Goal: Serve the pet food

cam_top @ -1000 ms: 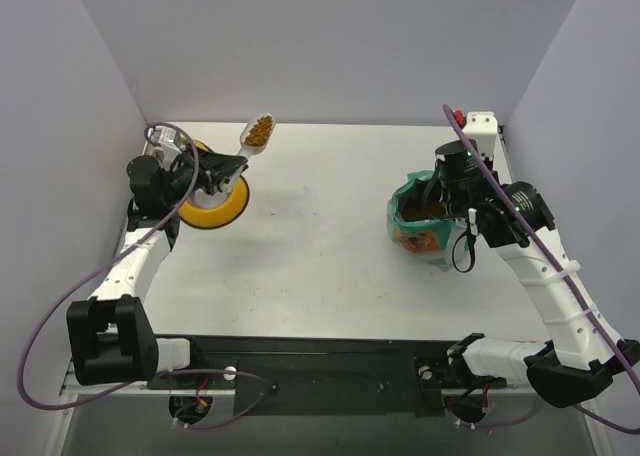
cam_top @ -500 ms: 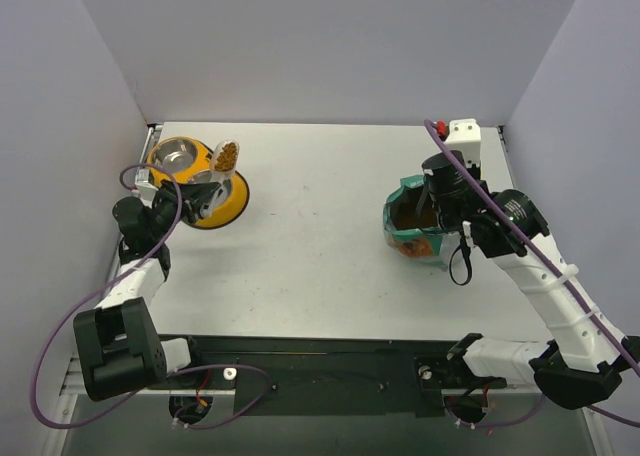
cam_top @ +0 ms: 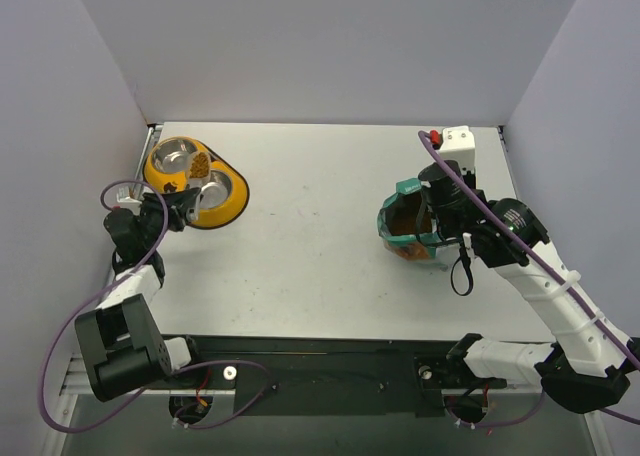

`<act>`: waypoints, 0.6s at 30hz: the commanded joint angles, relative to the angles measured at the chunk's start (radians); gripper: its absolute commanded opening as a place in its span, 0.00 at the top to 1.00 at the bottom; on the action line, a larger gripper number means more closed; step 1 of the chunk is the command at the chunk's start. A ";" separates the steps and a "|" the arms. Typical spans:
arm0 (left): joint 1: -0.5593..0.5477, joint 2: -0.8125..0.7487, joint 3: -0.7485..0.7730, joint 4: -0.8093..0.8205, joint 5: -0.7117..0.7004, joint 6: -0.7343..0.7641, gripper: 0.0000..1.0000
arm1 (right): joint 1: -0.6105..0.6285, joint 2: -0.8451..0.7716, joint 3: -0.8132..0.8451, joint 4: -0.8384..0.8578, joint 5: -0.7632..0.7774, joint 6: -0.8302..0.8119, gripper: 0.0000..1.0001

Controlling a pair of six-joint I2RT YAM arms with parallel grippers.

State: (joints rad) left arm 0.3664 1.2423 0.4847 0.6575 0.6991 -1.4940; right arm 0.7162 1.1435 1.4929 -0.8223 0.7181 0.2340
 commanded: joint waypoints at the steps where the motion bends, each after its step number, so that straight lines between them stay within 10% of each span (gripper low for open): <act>1: 0.011 0.029 0.002 -0.013 -0.064 0.017 1.00 | 0.000 -0.036 -0.008 -0.014 0.084 -0.016 1.00; 18: -0.001 0.175 0.021 -0.088 -0.096 -0.040 1.00 | -0.015 -0.031 -0.008 -0.008 0.095 -0.027 1.00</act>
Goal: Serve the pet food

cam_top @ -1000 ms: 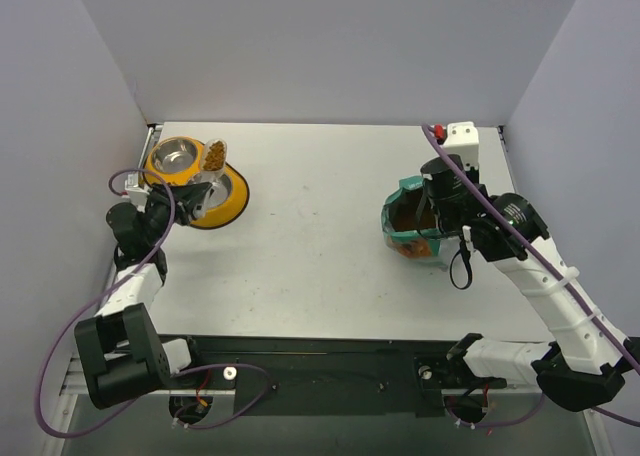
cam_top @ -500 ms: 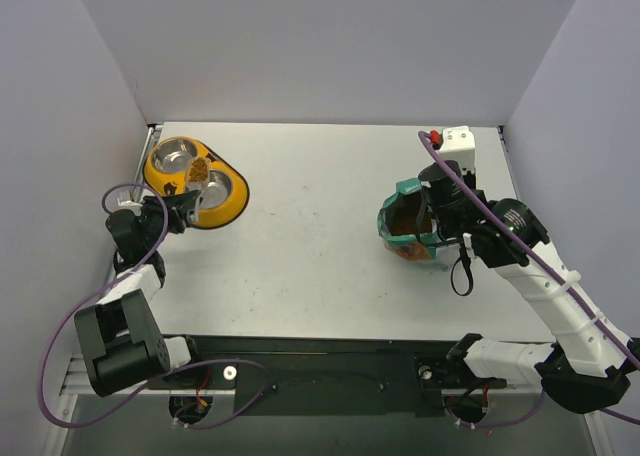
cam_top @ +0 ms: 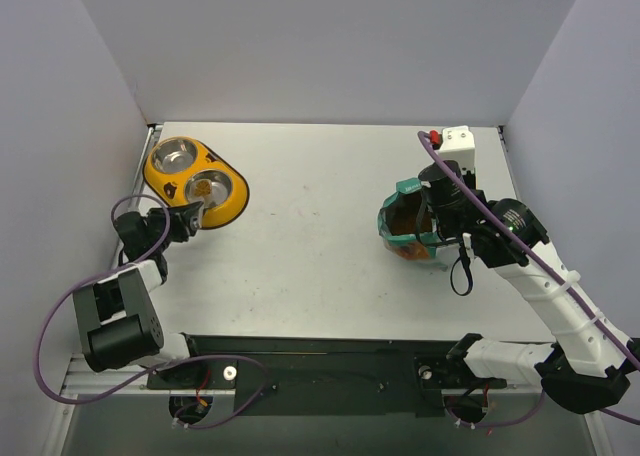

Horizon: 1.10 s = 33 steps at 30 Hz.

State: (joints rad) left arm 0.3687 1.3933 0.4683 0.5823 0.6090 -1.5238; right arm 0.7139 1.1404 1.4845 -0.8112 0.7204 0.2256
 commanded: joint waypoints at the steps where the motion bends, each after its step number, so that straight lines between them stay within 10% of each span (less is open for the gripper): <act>1: -0.010 0.033 0.059 -0.051 -0.008 -0.010 1.00 | -0.014 -0.025 0.005 -0.019 0.093 -0.019 1.00; 10: -0.030 0.058 0.219 -0.364 -0.060 -0.039 1.00 | -0.019 -0.018 0.013 -0.017 0.102 -0.026 1.00; 16: -0.042 0.088 0.407 -0.872 -0.089 -0.071 1.00 | -0.019 -0.013 0.013 -0.016 0.109 -0.031 1.00; 33: -0.131 0.197 0.895 -1.412 -0.242 -0.095 1.00 | -0.022 -0.004 0.011 -0.016 0.109 -0.040 1.00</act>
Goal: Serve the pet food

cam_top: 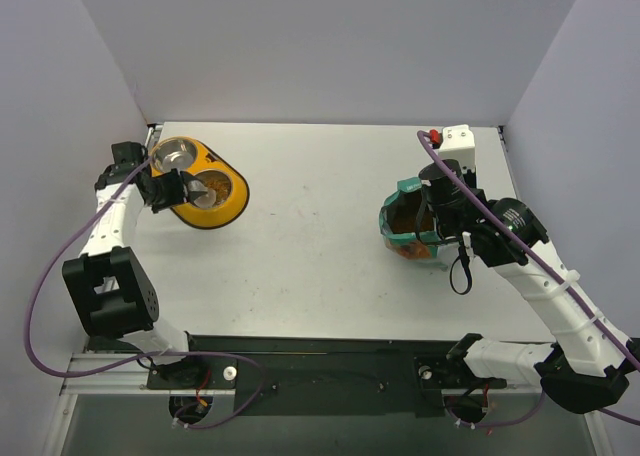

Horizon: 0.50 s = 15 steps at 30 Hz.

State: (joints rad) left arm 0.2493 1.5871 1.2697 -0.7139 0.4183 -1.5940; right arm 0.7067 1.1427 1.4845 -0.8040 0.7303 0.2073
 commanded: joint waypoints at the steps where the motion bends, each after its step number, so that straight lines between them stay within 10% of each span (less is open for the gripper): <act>1: -0.016 0.008 0.106 -0.117 -0.052 -0.023 1.00 | -0.015 -0.005 0.011 -0.023 0.100 -0.020 1.00; 15: -0.194 0.037 0.374 -0.199 -0.102 0.130 1.00 | -0.030 -0.004 0.025 -0.061 0.046 -0.014 1.00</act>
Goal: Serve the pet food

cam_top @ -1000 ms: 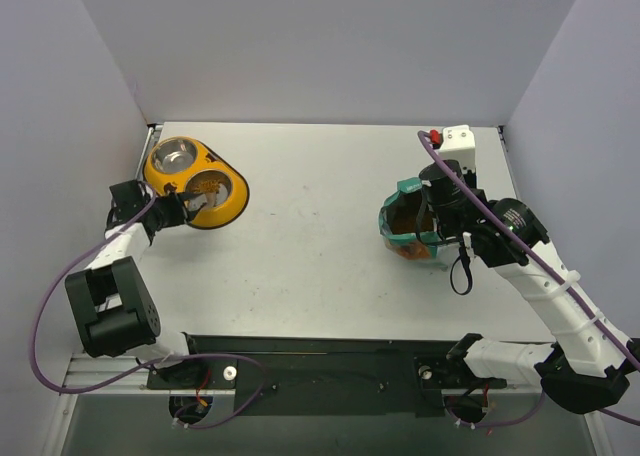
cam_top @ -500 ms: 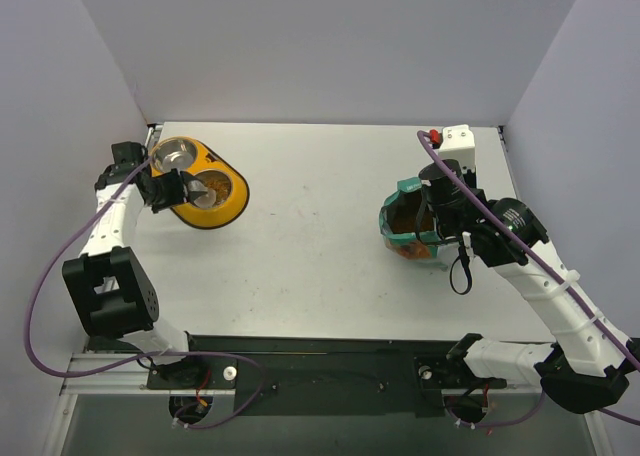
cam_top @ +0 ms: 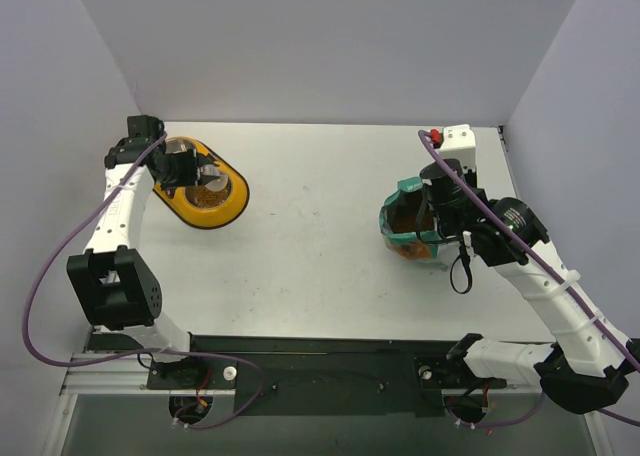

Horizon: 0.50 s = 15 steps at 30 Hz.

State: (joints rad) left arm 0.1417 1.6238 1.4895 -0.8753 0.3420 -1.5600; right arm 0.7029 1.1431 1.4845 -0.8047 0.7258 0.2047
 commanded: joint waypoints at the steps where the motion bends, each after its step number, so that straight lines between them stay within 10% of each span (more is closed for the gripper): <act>1: -0.132 0.007 0.173 -0.036 -0.031 0.153 1.00 | -0.031 -0.005 0.025 -0.063 0.046 -0.007 1.00; 15: -0.557 -0.071 0.423 0.029 0.175 0.497 1.00 | -0.117 0.043 0.089 -0.080 -0.117 -0.005 1.00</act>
State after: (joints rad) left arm -0.3408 1.6367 1.7927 -0.8528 0.4572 -1.2049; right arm 0.6079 1.1542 1.5108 -0.8146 0.6258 0.2070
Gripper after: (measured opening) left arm 0.350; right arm 0.002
